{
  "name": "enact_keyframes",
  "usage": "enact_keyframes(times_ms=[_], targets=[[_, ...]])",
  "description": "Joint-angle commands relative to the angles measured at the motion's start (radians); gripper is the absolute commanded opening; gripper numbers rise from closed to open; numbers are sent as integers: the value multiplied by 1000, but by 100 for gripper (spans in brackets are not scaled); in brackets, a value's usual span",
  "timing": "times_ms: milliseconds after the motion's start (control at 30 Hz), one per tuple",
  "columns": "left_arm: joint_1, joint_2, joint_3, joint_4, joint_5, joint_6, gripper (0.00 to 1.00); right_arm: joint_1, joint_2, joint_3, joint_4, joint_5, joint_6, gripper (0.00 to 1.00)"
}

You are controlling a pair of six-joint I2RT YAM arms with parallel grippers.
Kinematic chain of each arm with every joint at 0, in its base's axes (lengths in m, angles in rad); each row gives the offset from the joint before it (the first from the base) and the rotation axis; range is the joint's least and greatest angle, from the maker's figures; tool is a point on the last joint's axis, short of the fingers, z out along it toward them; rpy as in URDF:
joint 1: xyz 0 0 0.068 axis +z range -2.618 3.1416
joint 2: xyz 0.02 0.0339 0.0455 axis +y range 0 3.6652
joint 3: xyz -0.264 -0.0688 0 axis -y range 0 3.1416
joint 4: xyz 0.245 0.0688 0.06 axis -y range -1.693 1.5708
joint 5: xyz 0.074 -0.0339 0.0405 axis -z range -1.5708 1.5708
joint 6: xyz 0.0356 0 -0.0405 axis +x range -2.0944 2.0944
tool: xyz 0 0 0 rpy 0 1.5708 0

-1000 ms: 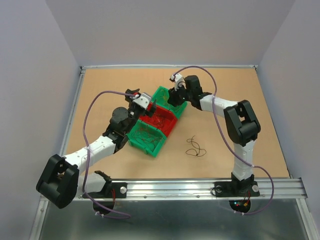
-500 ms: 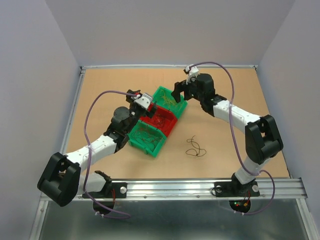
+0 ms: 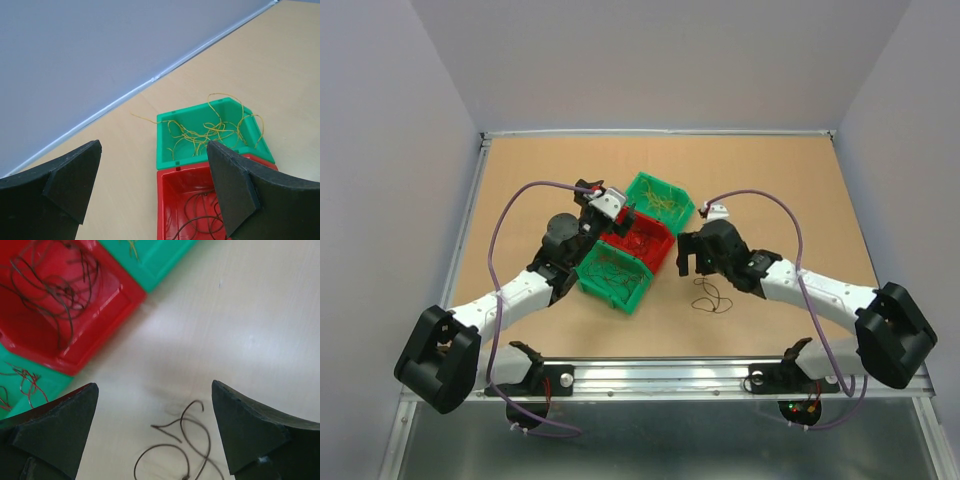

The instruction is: Untangle the cables

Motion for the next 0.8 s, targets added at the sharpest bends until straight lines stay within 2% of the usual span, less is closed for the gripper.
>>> enact_keyframes(times_ms=[0,67,167,333,567,633,700,767], targets=[[1,-35,28,44,35,-9,99,113,-2,-29,-90,204,176,100],[1,-36,28,43,39,-9,99,154,42,-30,-90,219,204,100],[2,-35,28,44,42,-7,99,227,80,-30,-130,339,276,100],[2,-39,23,43,39,-4,99,227,86,-40,-206,471,364,100],[2,-35,26,46,41,-1,99,225,204,-21,-263,508,413,100],[1,-33,23,46,42,-2,99,227,234,-12,-265,484,411,92],[1,-35,23,48,41,1,99,227,274,-3,-266,462,408,76],[2,-36,25,46,39,2,99,225,291,-4,-268,441,411,52]])
